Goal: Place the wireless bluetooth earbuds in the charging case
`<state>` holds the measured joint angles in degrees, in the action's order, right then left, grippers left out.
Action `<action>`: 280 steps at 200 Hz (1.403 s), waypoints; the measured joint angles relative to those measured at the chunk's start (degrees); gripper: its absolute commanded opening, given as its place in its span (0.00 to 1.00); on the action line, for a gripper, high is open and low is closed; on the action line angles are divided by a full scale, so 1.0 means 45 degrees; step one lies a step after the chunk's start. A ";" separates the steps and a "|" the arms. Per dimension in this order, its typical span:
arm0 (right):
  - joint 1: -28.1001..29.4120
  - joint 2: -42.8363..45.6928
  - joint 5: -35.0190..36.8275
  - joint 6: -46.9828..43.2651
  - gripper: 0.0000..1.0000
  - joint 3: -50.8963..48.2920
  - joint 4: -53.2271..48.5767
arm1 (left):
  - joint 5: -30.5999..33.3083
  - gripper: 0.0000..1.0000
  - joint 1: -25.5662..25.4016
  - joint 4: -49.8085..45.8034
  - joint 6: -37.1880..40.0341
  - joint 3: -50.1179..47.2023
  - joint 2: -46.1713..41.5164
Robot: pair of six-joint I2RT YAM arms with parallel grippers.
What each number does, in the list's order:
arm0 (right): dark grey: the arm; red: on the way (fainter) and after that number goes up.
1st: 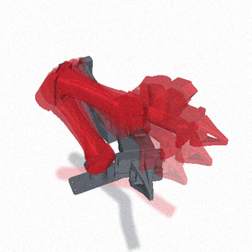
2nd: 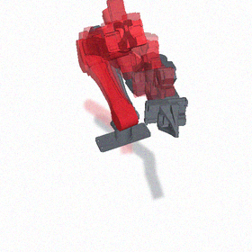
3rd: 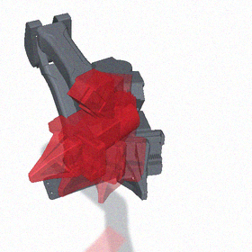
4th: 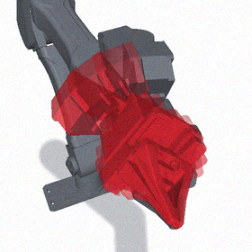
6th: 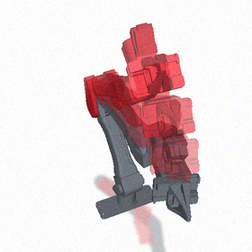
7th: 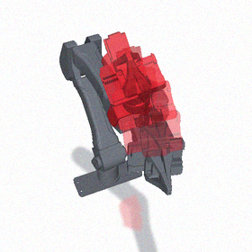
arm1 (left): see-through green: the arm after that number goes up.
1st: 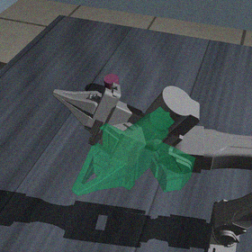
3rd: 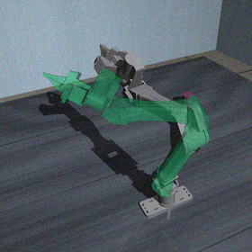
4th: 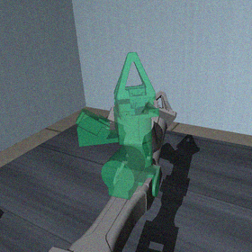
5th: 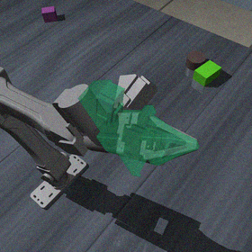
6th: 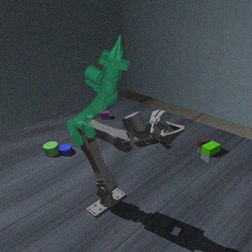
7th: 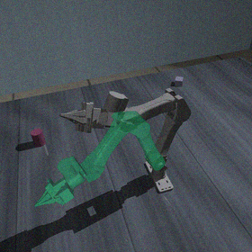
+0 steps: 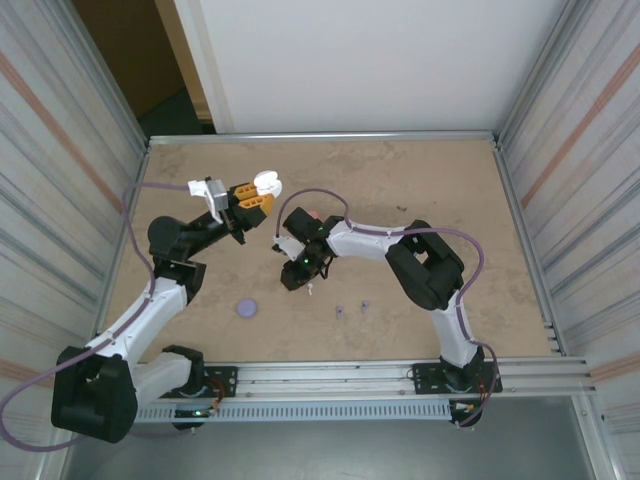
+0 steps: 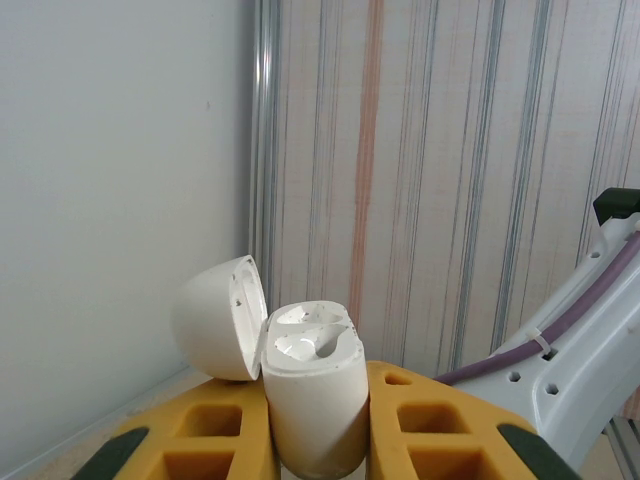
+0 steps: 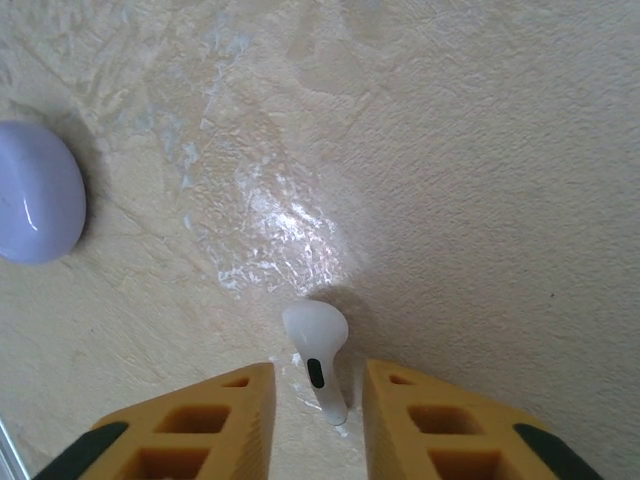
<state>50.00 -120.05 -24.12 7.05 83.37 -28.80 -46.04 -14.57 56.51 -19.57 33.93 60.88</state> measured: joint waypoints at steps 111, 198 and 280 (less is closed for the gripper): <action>0.0291 -0.0340 0.0811 -0.0136 0.41 0.1394 -0.0918 | 0.0005 0.00 0.0000 0.0000 0.0000 0.0000 0.0000; 0.0607 -0.0797 0.1287 -0.0389 0.41 0.2069 -0.1506 | 0.0005 0.00 0.0000 0.0000 0.0005 0.0000 0.0000; 0.0758 -0.1146 0.1671 -0.0491 0.38 0.2351 -0.1957 | 0.0005 0.00 0.0000 0.0000 0.0005 0.0000 0.0000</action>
<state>53.41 -125.21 -16.60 4.84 93.95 -37.60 -46.02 -14.57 56.51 -19.55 33.93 60.88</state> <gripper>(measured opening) 0.386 0.208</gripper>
